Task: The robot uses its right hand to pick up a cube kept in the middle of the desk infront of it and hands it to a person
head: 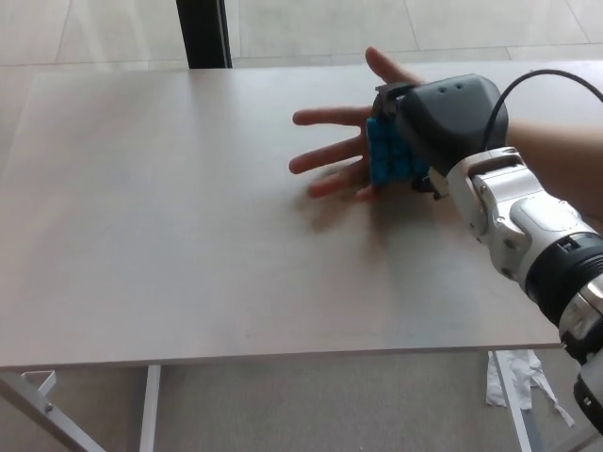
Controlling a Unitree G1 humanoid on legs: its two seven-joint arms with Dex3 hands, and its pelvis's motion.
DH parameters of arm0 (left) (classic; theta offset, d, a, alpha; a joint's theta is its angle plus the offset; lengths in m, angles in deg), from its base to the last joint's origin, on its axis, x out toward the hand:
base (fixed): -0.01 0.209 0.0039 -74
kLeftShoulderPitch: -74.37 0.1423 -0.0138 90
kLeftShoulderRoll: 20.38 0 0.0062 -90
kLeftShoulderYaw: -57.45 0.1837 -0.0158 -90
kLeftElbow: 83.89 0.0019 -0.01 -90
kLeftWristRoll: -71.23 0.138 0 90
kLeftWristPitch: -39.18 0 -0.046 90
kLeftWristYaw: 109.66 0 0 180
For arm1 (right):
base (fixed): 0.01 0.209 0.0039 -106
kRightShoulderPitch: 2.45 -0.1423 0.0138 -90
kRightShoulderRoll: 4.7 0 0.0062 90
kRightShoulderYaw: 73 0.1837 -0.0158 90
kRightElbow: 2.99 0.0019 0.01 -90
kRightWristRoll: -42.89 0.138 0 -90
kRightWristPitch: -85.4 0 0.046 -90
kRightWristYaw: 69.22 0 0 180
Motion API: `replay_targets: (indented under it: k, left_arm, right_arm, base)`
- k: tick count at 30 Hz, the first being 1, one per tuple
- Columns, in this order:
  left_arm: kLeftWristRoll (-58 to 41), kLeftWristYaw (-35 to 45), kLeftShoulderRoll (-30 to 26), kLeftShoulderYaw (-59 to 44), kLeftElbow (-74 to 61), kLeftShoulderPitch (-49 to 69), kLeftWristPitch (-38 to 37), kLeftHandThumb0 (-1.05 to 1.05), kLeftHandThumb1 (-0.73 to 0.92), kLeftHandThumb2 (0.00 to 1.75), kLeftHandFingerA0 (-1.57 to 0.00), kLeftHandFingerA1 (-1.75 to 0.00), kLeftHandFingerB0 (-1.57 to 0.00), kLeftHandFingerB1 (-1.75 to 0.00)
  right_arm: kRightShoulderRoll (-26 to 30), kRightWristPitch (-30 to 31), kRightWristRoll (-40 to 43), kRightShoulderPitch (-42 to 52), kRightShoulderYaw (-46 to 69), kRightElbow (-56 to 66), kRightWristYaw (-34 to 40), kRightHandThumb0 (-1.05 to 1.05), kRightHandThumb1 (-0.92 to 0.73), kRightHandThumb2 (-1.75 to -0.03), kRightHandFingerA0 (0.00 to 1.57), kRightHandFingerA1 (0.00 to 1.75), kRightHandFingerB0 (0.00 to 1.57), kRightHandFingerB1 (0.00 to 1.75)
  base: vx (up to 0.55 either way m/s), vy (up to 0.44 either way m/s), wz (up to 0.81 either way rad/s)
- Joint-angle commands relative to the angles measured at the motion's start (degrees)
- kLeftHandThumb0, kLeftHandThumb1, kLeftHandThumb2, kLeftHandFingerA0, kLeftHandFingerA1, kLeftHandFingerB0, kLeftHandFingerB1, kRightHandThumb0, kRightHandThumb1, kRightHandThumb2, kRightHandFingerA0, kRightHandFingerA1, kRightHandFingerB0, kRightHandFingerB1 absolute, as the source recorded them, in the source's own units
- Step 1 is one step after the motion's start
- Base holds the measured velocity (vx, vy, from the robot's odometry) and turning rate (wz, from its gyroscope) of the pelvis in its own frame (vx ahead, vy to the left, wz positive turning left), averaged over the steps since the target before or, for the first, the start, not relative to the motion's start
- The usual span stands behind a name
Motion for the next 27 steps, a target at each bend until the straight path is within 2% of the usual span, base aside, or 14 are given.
replay_targets:
  k: [1, 3, 5, 6, 7, 9, 10, 11, 15, 17, 21, 25, 26, 27]
  left_arm:
    - [0.1, -0.7, 0.1, -0.4, 0.4, 0.7, -0.4, -0.63, 0.68, 0.61, -0.47, -0.59, -0.54, -0.48]
    - [1.1, -1.2, 0.1, 0.4, 0.2, 0.9, -1.3, -0.62, 0.69, 0.61, -0.48, -0.54, -0.53, -0.46]
    - [1.1, -1.5, 0.1, 0.6, 0.4, 0.6, -0.7, -0.62, 0.69, 0.61, -0.49, -0.55, -0.53, -0.46]
    - [1.2, -1.3, 0.1, 0.7, 0.3, 0.8, -1.0, -0.62, 0.7, 0.61, -0.48, -0.55, -0.52, -0.46]
    - [1.2, -0.8, 0.1, 0.8, 0.3, 1.0, -1.3, -0.62, 0.7, 0.61, -0.46, -0.55, -0.5, -0.46]
    - [1.5, -1.4, 0.0, 1.2, 0.3, 1.0, -1.2, -0.64, 0.69, 0.61, -0.46, -0.55, -0.52, -0.46]
    - [1.2, -1.5, 0.1, 1.0, 0.3, 1.0, -1.0, -0.67, 0.57, 0.98, -0.44, -0.64, -0.49, -0.59]
    - [0.9, -1.8, 0.1, 0.7, 0.5, 0.9, -0.7, -0.63, 0.68, 0.6, -0.5, -0.59, -0.56, -0.47]
    - [0.7, -1.7, 0.1, 0.6, 0.4, 0.9, -0.4, -0.63, 0.68, 0.6, -0.49, -0.58, -0.54, -0.47]
    - [1.4, -1.9, -0.1, 1.1, 0.2, 1.2, -0.9, -0.65, 0.68, 0.61, -0.49, -0.58, -0.53, -0.46]
    - [0.5, -1.4, 0.0, 0.4, 0.4, 1.3, -0.2, -0.62, 0.68, 0.6, -0.51, -0.56, -0.52, -0.45]
    - [1.4, -1.7, 0.2, 1.1, 0.6, 1.5, -0.8, -0.63, 0.69, 0.61, -0.47, -0.55, -0.5, -0.44]
    - [1.1, -0.7, 0.1, 1.0, 0.4, 1.9, -1.4, -0.64, 0.69, 0.61, -0.43, -0.56, -0.48, -0.45]
    - [0.9, -1.1, 0.2, 0.8, 0.3, 1.9, -1.3, -0.64, 0.68, 0.61, -0.44, -0.56, -0.49, -0.45]
  right_arm:
    - [-0.8, 6.5, -2.4, -0.7, -2.2, 0.2, -12.4, -0.75, -0.43, -0.8, 0.0, 0.26, 0.09, 0.33]
    - [-1.0, 6.3, -0.8, -0.6, -0.5, 1.2, -10.9, -0.9, -0.52, -0.86, 0.0, 0.14, 0.09, 0.09]
    - [-0.7, 5.7, -0.7, -0.6, 0.2, 2.2, -8.8, -0.93, -0.53, -0.88, 0.0, 0.17, 0.0, 0.07]
    - [-0.8, 5.8, -0.5, -0.6, 0.7, 2.8, -8.7, -0.91, -0.51, -0.89, 0.0, 0.17, 0.0, 0.12]
    - [-1.0, 6.4, -0.5, -0.7, 1.0, 3.3, -8.4, -0.93, -0.54, -0.9, 0.0, 0.15, 0.08, 0.12]
    - [-1.1, 6.8, -0.8, -0.8, 1.3, 3.9, -7.9, -0.87, -0.47, -0.89, 0.0, 0.22, 0.0, 0.19]
    - [-1.1, 7.0, -0.7, -1.0, 1.5, 4.2, -8.3, -1.01, -0.58, -0.92, 0.0, 0.14, 0.11, 0.06]
    - [-1.2, 7.4, -0.8, -1.4, 1.8, 4.6, -8.2, -0.98, -0.56, -0.95, 0.0, 0.2, 0.08, 0.12]
    - [-1.0, 7.5, -0.9, -1.3, 2.6, 5.6, -6.9, -1.02, -0.59, -0.98, 0.0, 0.19, 0.08, 0.11]
    - [-0.6, 4.7, 1.4, -0.3, 5.5, 7.3, -6.2, -0.98, -0.56, -0.97, 0.0, 0.2, 0.07, 0.2]
    - [0.1, 5.8, 0.1, -0.7, 6.0, 10.3, -8.2, -1.05, -0.59, -0.98, 0.0, 0.18, 0.0, 0.06]
    - [2.2, 8.4, -1.4, -2.4, 6.4, 15.3, -11.0, -1.05, -0.58, -1.03, 0.0, 0.19, 0.0, 0.1]
    - [3.7, 9.1, -1.2, -3.2, 7.4, 18.5, -13.2, -1.05, -0.71, -0.63, 0.0, 0.0, 0.0, 0.0]
    - [5.4, 8.2, 0.2, -2.8, 9.2, 22.2, -14.7, -1.05, -0.55, -0.84, 0.0, 0.0, 0.0, 0.0]
  base:
    - [0.0, 0.0, 0.0]
    - [0.0, 0.0, 0.0]
    - [0.0, 0.0, 0.0]
    - [0.0, 0.0, 0.0]
    - [0.0, 0.0, 0.0]
    - [0.0, 0.0, 0.0]
    - [0.0, 0.0, 0.0]
    - [0.0, 0.0, 0.0]
    - [0.0, 0.0, 0.0]
    - [0.0, 0.0, 0.0]
    - [0.0, 0.0, 0.0]
    - [0.0, 0.0, 0.0]
    - [0.0, 0.0, 0.0]
    - [0.0, 0.0, 0.0]
